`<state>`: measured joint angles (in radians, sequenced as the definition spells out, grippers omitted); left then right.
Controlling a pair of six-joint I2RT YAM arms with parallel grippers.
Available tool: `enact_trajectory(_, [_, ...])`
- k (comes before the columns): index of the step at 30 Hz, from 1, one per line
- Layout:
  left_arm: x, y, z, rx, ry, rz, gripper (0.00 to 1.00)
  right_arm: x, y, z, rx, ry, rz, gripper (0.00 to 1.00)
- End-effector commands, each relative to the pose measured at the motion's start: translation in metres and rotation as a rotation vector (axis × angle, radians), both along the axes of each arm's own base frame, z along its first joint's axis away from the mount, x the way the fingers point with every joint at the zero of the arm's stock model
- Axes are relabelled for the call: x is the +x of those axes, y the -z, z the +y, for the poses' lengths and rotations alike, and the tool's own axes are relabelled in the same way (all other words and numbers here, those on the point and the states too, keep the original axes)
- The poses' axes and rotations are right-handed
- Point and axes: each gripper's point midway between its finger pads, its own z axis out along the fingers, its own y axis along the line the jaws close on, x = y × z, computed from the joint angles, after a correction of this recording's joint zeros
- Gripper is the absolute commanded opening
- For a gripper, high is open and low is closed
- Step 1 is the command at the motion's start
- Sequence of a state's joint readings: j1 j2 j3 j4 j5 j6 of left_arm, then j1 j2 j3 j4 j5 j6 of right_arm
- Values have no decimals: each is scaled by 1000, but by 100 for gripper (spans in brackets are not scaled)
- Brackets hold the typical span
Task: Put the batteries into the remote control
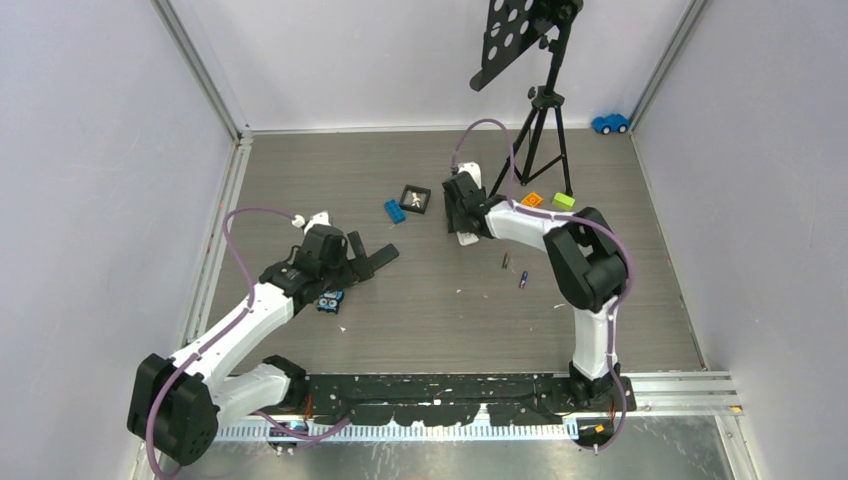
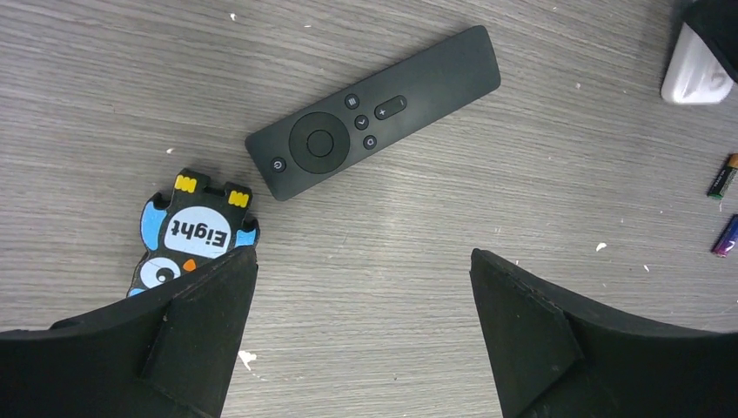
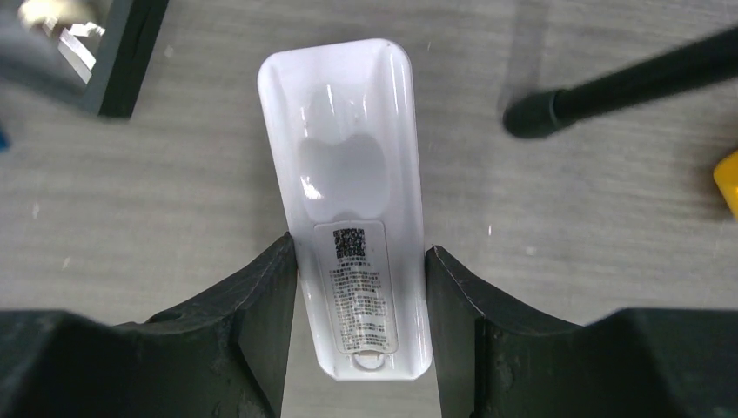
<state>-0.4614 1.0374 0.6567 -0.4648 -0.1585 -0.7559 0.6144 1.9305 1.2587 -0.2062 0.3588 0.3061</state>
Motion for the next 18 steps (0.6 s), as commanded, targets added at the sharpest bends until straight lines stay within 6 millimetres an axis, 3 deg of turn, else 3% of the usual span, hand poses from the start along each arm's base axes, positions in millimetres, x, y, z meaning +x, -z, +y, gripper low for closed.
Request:
enact_trajectory(1, [19, -28, -11, -55, 1, -71, 95, 38, -2, 0, 49, 115, -37, 39])
enact_trajectory(4, [19, -29, -11, -54, 4, -71, 95, 43, 5, 2, 65, 115, -18, 45])
enact_trajectory(7, [19, -30, -12, -55, 7, -70, 95, 41, 5, 2, 67, 111, -10, 65])
enact_trajectory(9, [19, -31, -11, -53, 10, -71, 95, 40, -5, 3, 81, 99, -25, 72])
enact_trajectory(15, [19, -30, -5, -46, 15, -73, 96, 33, -47, 14, 152, 28, -82, 76])
enact_trajectory(18, [19, -23, 4, -73, -8, -47, 96, 22, -62, 36, 213, -38, -93, 76])
